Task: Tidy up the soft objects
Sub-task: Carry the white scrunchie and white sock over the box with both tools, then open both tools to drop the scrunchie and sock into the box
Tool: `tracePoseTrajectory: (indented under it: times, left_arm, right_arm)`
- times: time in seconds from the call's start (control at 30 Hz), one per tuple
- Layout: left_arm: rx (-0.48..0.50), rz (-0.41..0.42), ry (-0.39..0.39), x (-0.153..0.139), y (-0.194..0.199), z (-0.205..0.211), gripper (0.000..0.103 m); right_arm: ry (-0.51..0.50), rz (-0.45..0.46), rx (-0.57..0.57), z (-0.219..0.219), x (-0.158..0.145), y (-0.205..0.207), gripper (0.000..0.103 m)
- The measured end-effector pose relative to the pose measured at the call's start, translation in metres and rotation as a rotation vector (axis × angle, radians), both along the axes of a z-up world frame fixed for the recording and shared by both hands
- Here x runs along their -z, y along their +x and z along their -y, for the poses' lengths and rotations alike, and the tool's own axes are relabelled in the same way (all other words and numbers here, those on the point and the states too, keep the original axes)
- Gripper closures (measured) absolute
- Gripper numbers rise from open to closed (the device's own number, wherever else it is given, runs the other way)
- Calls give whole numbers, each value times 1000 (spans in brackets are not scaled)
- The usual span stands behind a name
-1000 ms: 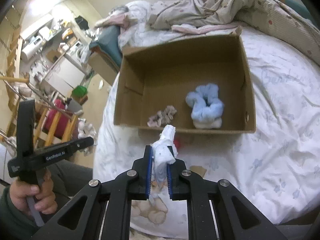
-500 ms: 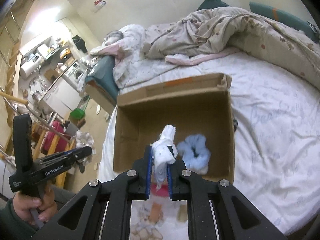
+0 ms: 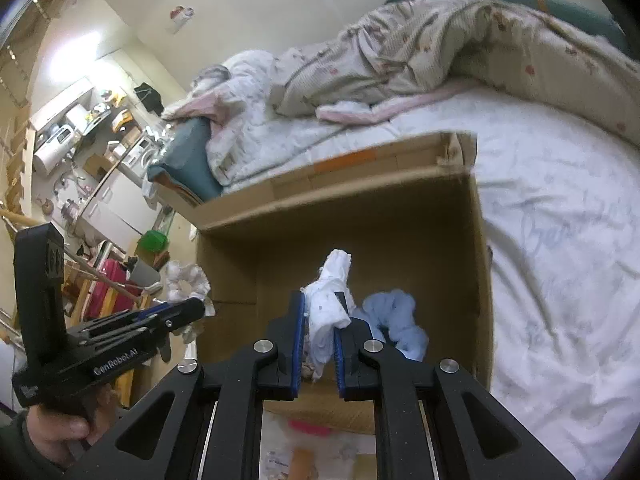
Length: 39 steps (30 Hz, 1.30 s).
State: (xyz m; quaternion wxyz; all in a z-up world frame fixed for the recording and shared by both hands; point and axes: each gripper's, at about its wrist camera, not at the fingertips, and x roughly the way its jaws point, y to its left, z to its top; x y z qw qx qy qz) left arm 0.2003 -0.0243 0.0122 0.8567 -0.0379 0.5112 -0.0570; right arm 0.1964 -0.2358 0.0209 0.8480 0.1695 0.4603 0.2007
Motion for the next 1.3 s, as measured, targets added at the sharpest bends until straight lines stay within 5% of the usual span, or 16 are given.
tracePoseTrajectory:
  times: [0.37, 0.73, 1.0, 1.13, 1.3]
  left_arm:
    - [-1, -70, 10, 35, 10, 3, 89]
    - [-14, -93, 10, 40, 9, -4, 89]
    - [-5, -98, 12, 39, 7, 1, 75]
    - [1, -90, 17, 38, 5, 2, 47]
    - [10, -81, 39, 36, 5, 4, 45]
  right_arm:
    - [-63, -167, -36, -17, 51, 18, 89]
    - [-24, -224, -37, -15, 64, 28, 88]
    - [-31, -237, -66, -24, 68, 27, 88]
    - [-39, -244, -69, -25, 70, 27, 88]
    - [-25, -242, -45, -19, 69, 28, 87]
